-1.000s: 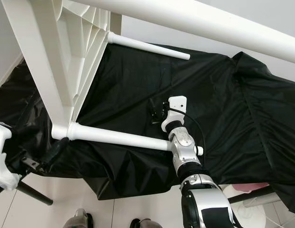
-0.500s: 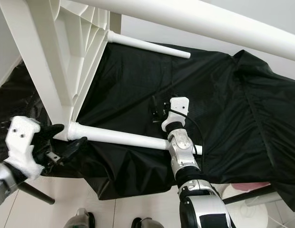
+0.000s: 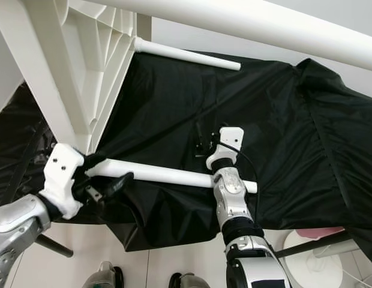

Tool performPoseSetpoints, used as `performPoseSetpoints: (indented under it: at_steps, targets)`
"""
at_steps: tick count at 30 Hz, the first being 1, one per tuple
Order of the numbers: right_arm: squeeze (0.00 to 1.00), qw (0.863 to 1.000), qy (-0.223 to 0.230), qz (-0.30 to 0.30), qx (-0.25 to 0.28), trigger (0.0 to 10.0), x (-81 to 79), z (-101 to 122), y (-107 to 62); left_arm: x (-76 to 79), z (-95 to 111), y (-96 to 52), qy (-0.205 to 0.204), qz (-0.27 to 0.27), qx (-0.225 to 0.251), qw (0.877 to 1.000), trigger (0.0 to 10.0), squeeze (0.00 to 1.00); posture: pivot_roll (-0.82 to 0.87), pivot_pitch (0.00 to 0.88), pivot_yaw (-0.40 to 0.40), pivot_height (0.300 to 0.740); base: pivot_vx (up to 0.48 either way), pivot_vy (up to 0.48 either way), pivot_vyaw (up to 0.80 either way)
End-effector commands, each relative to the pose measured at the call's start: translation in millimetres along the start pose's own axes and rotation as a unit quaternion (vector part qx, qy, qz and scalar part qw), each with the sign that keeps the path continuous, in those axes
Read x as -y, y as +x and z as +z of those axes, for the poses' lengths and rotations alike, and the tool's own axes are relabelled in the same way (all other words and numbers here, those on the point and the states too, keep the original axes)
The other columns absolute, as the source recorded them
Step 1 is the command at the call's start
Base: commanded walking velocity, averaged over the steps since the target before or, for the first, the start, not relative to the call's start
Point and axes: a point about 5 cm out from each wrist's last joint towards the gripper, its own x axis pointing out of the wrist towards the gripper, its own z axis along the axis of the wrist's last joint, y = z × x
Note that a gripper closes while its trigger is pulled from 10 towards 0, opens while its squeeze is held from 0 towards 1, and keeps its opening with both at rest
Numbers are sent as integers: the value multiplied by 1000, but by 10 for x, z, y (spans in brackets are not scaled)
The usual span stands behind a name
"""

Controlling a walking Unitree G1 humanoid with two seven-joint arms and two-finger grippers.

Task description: Building children table

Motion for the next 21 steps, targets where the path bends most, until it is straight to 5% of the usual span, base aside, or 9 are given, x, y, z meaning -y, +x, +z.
performPoseSetpoints:
  at_steps: [1, 14, 21]
  targets:
    - [0, 1000, 9, -17, -3, 10000, 46, -13, -50, 10, 55, 116, 13, 19, 31, 999, 10000, 0, 123, 140, -80, 740, 0, 0, 0]
    - [0, 998, -26, -40, 41, 10000, 26, 234, -128, 30, 11, 503, -49, 33, 59, 997, 10000, 0, 45, 130, -46, 740, 0, 0, 0]
    - [0, 998, -29, -49, 41, 10000, 47, 287, -248, -38, -61, 642, -48, 78, 74, 993, 10000, 0, 12, 117, -41, 740, 0, 0, 0]
